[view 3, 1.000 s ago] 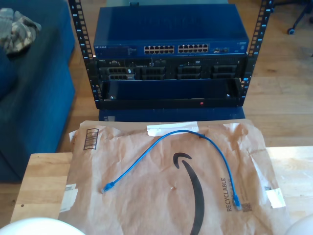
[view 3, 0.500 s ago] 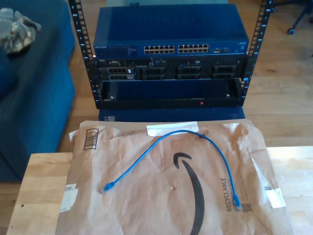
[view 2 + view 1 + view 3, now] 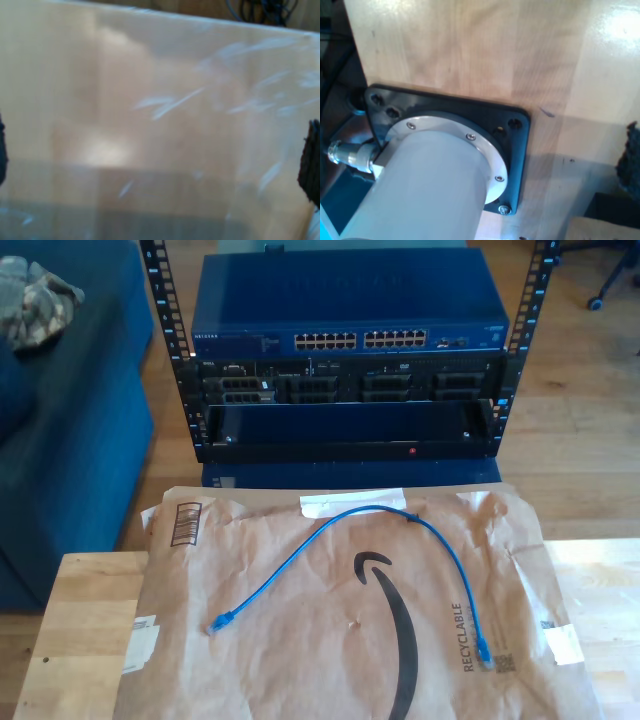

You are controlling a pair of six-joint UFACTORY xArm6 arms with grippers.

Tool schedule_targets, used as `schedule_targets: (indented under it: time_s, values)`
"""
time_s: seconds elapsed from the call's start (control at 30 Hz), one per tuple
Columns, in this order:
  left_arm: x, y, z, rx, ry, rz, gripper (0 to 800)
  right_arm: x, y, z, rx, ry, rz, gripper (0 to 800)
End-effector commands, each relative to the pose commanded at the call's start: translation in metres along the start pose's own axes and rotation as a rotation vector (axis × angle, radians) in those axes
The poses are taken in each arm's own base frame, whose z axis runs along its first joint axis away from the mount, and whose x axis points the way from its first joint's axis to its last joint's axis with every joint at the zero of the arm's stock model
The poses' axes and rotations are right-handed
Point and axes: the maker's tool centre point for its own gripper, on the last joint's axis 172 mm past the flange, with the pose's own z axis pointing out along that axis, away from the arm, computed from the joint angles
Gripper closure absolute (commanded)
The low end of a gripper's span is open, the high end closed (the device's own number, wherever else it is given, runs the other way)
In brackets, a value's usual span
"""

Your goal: Grab the cable and plug it in

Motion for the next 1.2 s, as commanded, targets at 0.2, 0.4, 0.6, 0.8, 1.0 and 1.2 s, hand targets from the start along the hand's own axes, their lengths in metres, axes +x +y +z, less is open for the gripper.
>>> schedule_targets:
  time_s: [0.2, 0.4, 0.6, 0.8, 1.0, 1.2]
  values:
    - [0.005, 0.016, -0.014, -0.016, 0.002, -0.018, 0, -0.097, -0.056, -0.013, -0.072, -0.022, -0.143, 4]
    - [0.001, 0.055, -0.035, -0.044, 0.004, -0.065, 0, -0.205, -0.097, -0.022, -0.076, -0.010, -0.246, 4]
    - [-0.012, 0.096, -0.057, -0.039, 0.079, -0.135, 0, -0.296, -0.132, -0.014, -0.109, -0.016, -0.318, 3]
    - [-0.031, 0.121, -0.062, -0.024, 0.116, -0.156, 0, -0.384, -0.156, 0.007, -0.029, -0.042, -0.433, 4]
    - [-0.032, 0.123, -0.062, -0.027, 0.114, -0.160, 0, -0.431, -0.169, 0.042, -0.044, -0.035, -0.509, 4]
    - [-0.038, 0.127, -0.060, -0.039, 0.089, -0.164, 0, -0.477, -0.176, 0.066, 0.000, -0.041, -0.583, 7]
